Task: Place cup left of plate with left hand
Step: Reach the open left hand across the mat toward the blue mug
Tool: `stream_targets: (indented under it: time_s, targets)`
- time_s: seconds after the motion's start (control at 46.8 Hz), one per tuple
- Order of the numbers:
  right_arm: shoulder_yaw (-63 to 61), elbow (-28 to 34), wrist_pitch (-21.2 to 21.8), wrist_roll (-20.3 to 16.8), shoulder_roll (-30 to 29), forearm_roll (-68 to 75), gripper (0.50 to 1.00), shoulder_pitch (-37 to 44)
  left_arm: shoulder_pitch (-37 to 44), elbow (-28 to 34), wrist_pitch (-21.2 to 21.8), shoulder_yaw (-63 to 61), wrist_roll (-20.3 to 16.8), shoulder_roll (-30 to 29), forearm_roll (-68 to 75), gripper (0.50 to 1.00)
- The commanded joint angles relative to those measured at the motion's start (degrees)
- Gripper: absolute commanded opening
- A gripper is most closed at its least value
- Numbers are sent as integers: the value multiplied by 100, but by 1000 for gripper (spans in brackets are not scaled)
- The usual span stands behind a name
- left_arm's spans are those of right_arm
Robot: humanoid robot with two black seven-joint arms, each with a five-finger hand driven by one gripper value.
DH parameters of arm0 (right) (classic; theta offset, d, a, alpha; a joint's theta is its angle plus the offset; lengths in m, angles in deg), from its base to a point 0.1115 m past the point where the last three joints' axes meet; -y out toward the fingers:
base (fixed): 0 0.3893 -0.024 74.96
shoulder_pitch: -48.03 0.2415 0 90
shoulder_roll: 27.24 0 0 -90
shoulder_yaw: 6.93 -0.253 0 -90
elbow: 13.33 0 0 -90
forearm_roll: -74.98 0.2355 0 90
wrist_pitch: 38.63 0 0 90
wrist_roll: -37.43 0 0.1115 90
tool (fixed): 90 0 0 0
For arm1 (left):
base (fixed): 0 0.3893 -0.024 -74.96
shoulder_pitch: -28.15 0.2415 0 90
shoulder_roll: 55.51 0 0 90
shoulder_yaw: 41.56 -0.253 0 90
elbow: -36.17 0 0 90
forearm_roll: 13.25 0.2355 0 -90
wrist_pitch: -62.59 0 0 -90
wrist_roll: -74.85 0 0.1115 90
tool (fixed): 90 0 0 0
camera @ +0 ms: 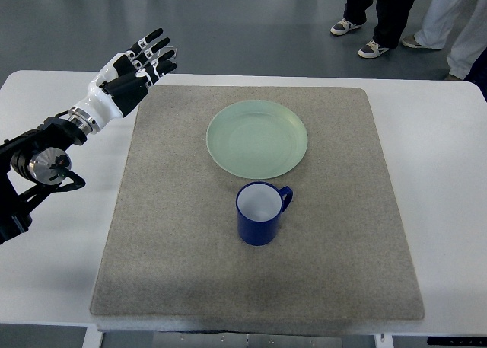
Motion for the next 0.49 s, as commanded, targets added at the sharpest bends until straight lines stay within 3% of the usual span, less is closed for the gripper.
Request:
stream_targets:
  time_s: [0.0, 0.278, 0.47]
  targets:
    - [0, 0, 0, 3, 0, -2, 932, 0, -12, -53, -238, -116, 0, -137, 123, 996]
    - [0, 0, 0, 3, 0, 7, 932, 0, 31, -633, -1029, -398, -18, -691, 861, 996]
    - [0, 0, 0, -5, 0, -2, 932, 0, 40, -870, -1346, -424, -18, -797, 1397, 996]
